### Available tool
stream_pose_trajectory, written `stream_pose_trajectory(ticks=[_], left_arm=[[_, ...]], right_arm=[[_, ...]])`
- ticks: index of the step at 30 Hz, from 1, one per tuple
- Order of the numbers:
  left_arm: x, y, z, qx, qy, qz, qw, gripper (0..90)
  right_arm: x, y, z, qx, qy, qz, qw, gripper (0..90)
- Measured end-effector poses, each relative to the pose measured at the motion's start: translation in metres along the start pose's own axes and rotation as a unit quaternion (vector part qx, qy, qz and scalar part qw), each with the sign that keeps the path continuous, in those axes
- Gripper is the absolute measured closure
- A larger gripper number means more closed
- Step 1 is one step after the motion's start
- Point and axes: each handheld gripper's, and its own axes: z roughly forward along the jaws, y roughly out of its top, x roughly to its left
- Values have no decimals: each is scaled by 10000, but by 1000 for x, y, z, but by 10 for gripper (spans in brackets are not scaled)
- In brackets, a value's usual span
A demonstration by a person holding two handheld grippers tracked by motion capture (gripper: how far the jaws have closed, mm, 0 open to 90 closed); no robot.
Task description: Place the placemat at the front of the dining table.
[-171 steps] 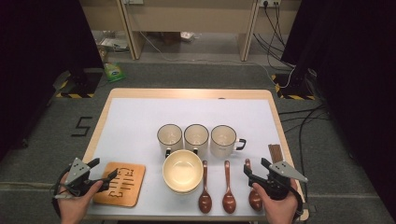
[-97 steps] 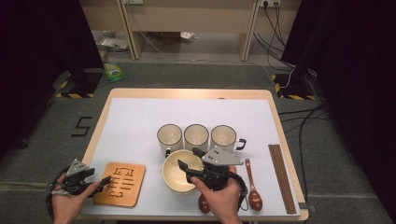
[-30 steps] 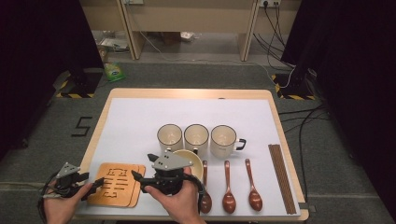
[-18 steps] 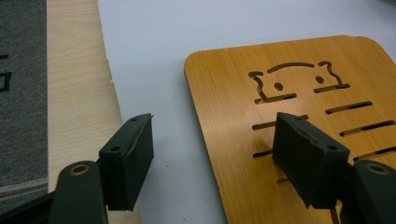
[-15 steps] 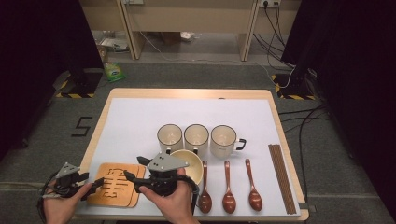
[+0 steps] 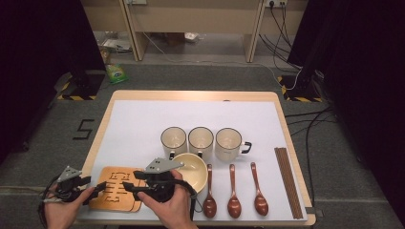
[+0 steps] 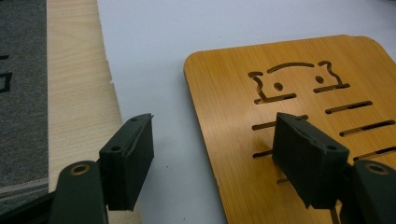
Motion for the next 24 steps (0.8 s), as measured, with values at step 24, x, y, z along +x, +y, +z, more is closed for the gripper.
stream_pose_trajectory(ticks=[24], left_arm=[[-3, 3, 0, -124, -111, -41, 9999, 210]], right_arm=[[7, -29, 54, 1077, -608, -593, 9905, 258]])
